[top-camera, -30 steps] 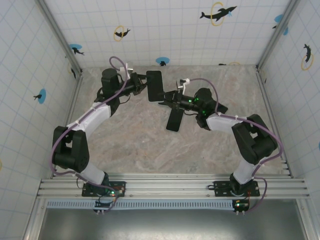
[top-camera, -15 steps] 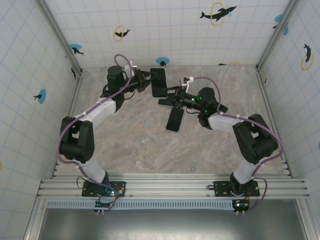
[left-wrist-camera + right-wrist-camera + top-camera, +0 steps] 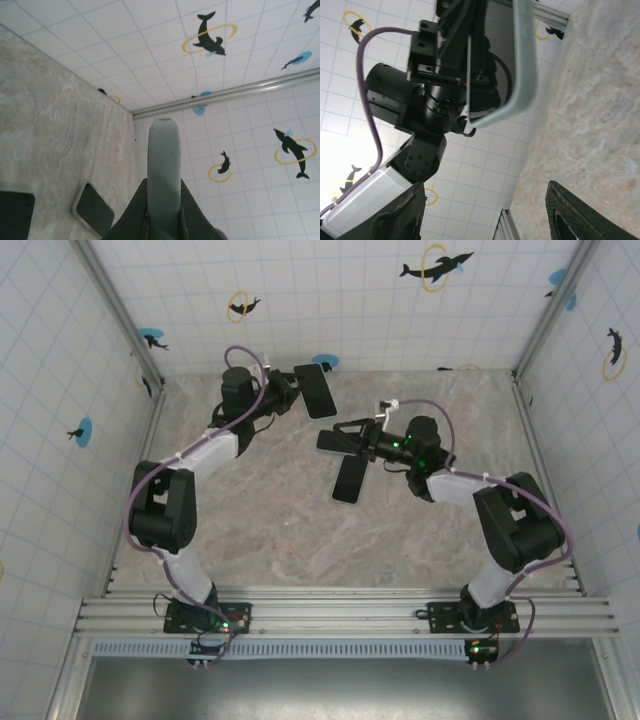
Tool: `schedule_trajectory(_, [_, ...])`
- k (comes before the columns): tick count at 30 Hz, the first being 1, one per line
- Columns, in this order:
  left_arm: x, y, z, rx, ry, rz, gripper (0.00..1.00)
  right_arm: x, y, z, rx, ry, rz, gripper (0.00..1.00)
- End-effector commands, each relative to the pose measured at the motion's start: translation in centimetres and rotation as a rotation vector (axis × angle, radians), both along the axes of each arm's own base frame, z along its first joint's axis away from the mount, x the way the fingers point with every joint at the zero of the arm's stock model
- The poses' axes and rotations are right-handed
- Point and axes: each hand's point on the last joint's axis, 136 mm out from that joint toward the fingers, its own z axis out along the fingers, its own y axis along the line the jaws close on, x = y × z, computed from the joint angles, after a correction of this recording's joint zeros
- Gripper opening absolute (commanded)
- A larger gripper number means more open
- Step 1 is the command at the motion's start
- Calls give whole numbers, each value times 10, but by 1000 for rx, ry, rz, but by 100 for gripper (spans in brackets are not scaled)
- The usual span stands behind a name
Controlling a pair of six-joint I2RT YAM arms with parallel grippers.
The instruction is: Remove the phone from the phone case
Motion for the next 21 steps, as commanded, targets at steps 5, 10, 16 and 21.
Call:
schedule_trajectory(5, [12,-7,12,-60,-51,53,0,-6,-7,-11,-62,9,29,65])
schedule_trajectory(10, [7,-16,1,-39,-24,7,0,-1,-11,-17,-98,7,12,66])
schedule_trajectory(16, [0,-5,1,-69,-39,36,0,-13,-1,-18,-120,-1,19,66])
schedule_trajectory(21, [5,10,17,-108,-76,114,0,-30,-2,-18,-117,-18,-33,66])
